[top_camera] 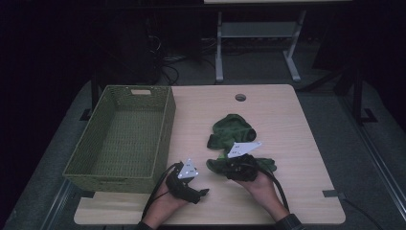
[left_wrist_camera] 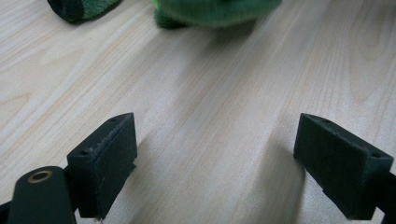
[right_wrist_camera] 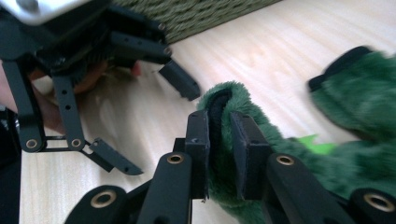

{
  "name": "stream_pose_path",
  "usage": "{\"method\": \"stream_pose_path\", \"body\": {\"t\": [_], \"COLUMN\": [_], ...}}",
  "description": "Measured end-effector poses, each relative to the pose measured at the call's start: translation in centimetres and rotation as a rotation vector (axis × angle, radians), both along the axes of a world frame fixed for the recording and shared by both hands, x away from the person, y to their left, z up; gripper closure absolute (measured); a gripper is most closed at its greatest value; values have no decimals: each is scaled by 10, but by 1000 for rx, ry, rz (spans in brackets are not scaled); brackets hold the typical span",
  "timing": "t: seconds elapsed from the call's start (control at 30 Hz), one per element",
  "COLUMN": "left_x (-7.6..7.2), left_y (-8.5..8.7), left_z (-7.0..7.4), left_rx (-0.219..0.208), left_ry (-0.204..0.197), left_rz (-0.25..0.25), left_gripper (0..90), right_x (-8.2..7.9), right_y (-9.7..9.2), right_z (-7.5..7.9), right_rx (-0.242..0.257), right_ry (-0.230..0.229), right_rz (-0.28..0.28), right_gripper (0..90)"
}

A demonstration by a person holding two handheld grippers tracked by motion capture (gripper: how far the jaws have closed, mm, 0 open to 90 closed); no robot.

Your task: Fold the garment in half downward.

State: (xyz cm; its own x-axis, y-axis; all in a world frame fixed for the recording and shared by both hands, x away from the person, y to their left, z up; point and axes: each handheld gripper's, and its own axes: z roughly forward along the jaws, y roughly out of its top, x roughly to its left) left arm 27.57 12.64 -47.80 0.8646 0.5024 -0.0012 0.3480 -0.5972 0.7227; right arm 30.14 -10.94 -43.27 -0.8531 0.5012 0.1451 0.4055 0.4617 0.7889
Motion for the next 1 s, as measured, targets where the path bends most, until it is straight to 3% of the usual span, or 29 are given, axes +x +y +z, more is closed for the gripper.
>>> {"method": "stream_pose_path", "body": {"t": [0.47, 0.67, 0.73, 0.83, 1.0], "left_x": [0, 0, 1, 1, 1], "left_y": [0, 0, 0, 0, 0], "left_z": [0, 0, 1, 1, 1], "left_rx": [0, 5, 12, 10, 10], "left_ry": [1, 3, -3, 0, -1], "left_rz": [1, -3, -3, -2, -1], "left_gripper": [127, 128, 128, 128, 128], "right_x": [12, 17, 18, 18, 14], "right_y": [-43, -63, -74, -80, -81], "right_z": [6, 4, 3, 4, 20], "right_rx": [34, 9, -19, -7, 52], "right_ry": [-15, -15, -15, -14, -58], "right_rz": [-137, -217, -253, -262, -252], "right_gripper": [781, 788, 788, 789, 840]}}
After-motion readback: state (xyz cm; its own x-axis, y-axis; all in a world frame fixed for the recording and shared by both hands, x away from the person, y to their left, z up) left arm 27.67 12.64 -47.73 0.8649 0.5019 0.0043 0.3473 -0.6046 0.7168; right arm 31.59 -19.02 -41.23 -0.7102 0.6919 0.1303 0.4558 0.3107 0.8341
